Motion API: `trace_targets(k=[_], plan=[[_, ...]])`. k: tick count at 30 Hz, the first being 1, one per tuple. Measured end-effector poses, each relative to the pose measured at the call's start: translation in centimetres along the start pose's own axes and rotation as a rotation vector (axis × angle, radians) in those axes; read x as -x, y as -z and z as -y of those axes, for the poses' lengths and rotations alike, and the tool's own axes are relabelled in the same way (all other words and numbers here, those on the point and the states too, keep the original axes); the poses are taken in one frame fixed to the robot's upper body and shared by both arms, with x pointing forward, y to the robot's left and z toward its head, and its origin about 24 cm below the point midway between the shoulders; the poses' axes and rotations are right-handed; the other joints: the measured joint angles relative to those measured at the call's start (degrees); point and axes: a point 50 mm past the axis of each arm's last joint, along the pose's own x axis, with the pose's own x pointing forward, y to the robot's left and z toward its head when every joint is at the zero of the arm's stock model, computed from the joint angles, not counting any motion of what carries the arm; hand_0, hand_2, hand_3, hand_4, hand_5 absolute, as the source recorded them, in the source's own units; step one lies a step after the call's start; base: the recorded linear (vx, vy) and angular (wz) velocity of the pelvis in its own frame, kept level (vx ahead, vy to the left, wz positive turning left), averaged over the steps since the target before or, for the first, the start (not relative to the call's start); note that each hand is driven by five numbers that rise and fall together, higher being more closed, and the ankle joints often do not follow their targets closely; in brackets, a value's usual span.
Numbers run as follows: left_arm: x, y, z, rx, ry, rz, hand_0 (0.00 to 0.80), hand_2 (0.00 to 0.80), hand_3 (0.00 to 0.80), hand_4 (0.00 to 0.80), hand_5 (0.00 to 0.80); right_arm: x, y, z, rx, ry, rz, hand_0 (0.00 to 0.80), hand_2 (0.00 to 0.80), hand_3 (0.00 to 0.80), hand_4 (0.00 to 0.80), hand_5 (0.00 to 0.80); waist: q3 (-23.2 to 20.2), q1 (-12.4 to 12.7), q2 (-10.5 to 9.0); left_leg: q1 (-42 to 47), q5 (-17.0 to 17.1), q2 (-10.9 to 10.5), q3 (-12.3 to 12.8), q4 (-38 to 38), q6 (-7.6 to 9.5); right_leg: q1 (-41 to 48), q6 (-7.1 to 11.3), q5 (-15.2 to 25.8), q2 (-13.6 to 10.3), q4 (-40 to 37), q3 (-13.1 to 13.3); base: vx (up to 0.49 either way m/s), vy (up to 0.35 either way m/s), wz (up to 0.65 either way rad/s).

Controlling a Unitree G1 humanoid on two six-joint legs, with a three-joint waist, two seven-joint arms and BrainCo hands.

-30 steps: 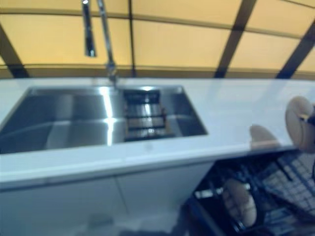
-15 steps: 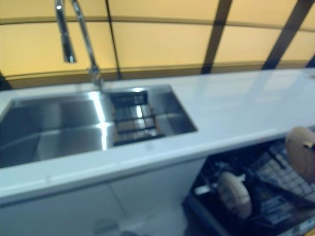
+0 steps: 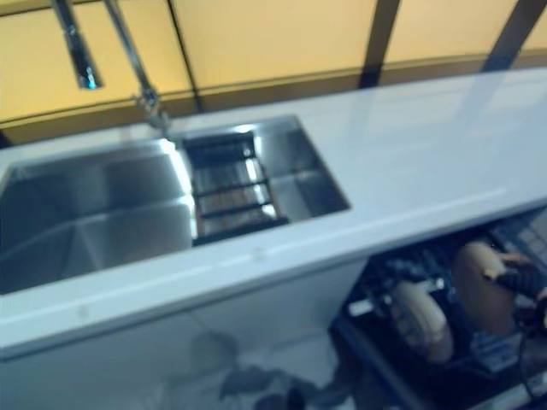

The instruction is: Take plates into dishwasher

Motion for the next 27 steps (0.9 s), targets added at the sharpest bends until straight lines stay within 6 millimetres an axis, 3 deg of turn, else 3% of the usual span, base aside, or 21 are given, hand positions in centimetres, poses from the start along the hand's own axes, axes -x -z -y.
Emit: trace_targets(k=[9,19,27], plan=[[-0.1,-2.2,0.1,0.005,0.006,0.085,0.000,0.000,0.000,0.000,0.000,-0.4,-0.7,0.2,0.040,0.054,-0.001,0.800,0.800,0.800,0.800,0.800,5.1,-0.2,4.25,-0.9,0.1,-0.2,-0.1,0.0,0.13,-1.0,-0.26,0.2,-0.2,0.0,-0.2,-0.034,-0.002,0.01],[-0.1,-3.8,0.5,0.002,0.020,0.140,0.000,0.000,0.000,0.000,0.000,-0.5,-0.6,0.1,0.097,0.082,-0.010,0.800,0.800,0.800,0.800,0.800,8.2,-1.4,6.12,-1.3,0.1,-0.2,0.0,0.0,0.12,-1.4,-0.13,0.1,-0.3,0.0,-0.2,0.000,0.000,0.00],[-0.1,-4.4,0.7,-0.012,0.024,0.154,0.000,0.000,0.000,0.000,0.000,-0.9,-1.4,-0.3,0.269,0.098,0.008,0.800,0.800,0.800,0.800,0.800,8.8,-1.3,6.94,-1.7,0.1,-0.3,-0.1,0.0,0.11,-1.7,-0.35,0.2,-0.3,0.1,-0.3,0.000,0.000,0.00]])
